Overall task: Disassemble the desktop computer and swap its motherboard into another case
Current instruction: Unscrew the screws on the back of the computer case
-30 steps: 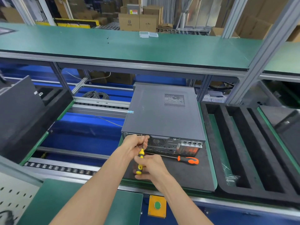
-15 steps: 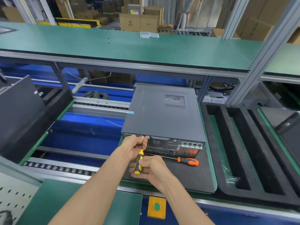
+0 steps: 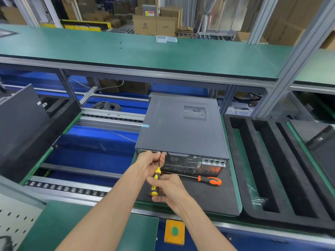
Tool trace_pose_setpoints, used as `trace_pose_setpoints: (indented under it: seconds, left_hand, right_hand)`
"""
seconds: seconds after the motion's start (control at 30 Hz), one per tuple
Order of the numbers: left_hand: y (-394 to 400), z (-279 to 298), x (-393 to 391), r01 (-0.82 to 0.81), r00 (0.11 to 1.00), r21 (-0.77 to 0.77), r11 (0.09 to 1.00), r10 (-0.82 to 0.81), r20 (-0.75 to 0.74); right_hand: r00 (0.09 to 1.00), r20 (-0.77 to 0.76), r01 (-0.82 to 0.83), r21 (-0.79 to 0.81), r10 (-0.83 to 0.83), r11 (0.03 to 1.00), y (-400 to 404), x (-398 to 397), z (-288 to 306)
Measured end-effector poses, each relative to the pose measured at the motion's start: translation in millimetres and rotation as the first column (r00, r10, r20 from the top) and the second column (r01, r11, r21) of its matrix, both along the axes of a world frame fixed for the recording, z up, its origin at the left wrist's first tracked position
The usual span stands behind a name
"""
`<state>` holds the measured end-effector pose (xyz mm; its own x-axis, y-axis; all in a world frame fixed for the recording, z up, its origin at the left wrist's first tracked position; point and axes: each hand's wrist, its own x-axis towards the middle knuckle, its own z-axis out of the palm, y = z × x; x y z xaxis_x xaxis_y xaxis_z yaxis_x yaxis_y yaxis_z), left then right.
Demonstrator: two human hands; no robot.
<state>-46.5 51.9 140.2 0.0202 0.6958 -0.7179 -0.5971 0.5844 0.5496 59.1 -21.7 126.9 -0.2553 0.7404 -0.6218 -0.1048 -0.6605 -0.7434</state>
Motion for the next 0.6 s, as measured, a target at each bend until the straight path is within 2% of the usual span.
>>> trace_pose_setpoints:
  seconds: [0.13,0.2,0.33,0.37,0.5,0.6]
  left_hand:
    - [0.4,-1.0,-0.5,-0.003,1.0,0.004,1.0,0.003,-0.008]
    - [0.7,-1.5,-0.5,-0.006,1.0,0.009,1.0,0.006,-0.007]
    - [2.1,-2.4,1.0,-0.016,1.0,0.009,1.0,0.016,-0.021]
    - [2.1,-2.7,1.3,-0.021,1.0,0.008,1.0,0.021,-0.021]
    - [1.5,-4.8,0.4,-0.034,0.999,0.015,0.999,0.034,-0.009]
    - [1.1,-5.7,-0.4,-0.036,0.999,0.016,0.999,0.036,-0.002]
  right_hand:
    - [0.975,-0.224,-0.013,-0.076,-0.004,0.997,-1.1,4.5,-1.6]
    - [0.985,-0.174,-0.006,-0.045,-0.002,0.999,-0.3,5.4,-0.4]
    - [0.999,0.037,0.021,-0.001,-0.021,1.0,0.3,1.3,3.0]
    - [0.999,0.029,0.015,-0.011,-0.014,1.0,-0.2,1.3,2.8]
    - [0.984,-0.18,-0.015,-0.096,-0.003,0.995,-0.9,6.0,3.5]
    - [0.998,-0.07,-0.009,-0.04,0.006,0.999,0.6,7.2,5.1]
